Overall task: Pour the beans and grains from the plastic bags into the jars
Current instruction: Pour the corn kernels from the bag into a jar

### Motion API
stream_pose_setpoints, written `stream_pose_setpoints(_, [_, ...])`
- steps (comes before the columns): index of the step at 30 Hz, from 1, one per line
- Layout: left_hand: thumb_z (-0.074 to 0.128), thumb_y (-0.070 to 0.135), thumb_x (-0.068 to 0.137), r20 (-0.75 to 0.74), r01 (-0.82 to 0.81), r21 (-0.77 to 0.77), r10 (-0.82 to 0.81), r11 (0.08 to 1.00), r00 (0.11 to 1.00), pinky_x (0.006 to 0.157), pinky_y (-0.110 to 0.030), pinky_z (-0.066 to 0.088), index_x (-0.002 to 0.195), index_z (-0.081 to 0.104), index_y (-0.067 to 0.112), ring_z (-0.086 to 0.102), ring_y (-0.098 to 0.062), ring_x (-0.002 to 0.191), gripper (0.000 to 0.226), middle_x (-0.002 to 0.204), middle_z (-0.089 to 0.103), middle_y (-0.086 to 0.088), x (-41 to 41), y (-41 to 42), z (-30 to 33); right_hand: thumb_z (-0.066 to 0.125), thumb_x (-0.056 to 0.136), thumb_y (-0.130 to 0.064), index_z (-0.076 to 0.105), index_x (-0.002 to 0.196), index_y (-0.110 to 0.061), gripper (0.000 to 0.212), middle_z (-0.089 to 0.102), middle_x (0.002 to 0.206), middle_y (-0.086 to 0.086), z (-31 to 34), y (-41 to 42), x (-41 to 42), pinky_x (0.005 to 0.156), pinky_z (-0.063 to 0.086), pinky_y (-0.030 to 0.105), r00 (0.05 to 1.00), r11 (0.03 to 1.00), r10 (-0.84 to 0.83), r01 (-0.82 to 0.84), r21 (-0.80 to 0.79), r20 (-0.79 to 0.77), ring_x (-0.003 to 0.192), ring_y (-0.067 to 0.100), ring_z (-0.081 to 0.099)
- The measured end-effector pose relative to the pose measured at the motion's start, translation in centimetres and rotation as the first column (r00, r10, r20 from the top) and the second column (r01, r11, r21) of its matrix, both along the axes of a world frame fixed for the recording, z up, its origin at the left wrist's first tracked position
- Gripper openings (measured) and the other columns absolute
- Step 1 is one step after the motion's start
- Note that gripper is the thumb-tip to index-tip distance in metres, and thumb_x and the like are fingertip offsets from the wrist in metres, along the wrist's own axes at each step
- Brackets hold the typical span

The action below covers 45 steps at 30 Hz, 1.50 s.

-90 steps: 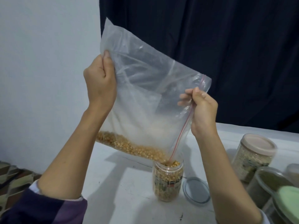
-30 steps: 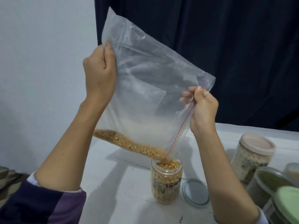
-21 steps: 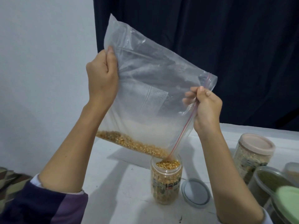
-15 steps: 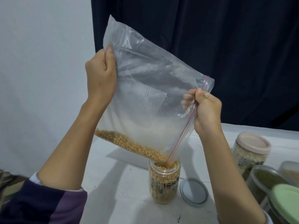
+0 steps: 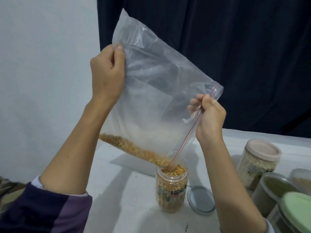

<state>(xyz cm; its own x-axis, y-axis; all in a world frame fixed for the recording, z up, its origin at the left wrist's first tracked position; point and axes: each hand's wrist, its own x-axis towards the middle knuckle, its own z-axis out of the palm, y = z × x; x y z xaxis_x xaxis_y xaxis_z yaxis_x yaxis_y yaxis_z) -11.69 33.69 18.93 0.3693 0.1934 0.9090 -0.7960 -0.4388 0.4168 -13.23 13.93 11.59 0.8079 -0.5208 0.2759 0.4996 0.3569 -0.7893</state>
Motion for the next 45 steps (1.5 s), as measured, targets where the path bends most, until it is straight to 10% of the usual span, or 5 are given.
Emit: stream_pose_setpoints(45, [0.042, 0.019, 0.1, -0.038, -0.013, 0.036, 0.014, 0.999, 0.999, 0.052, -0.01, 0.029, 0.062, 0.029, 0.024, 0.035, 0.002, 0.05, 0.04, 0.059, 0.031, 0.011, -0.6, -0.3, 0.5, 0.043, 0.103, -0.013, 0.062, 0.081, -0.009, 0.029, 0.064, 0.068, 0.003, -0.4, -0.2, -1.0, 0.059, 0.052, 0.022, 1.0, 0.999, 0.003, -0.003, 0.043, -0.002, 0.052, 0.01, 0.062])
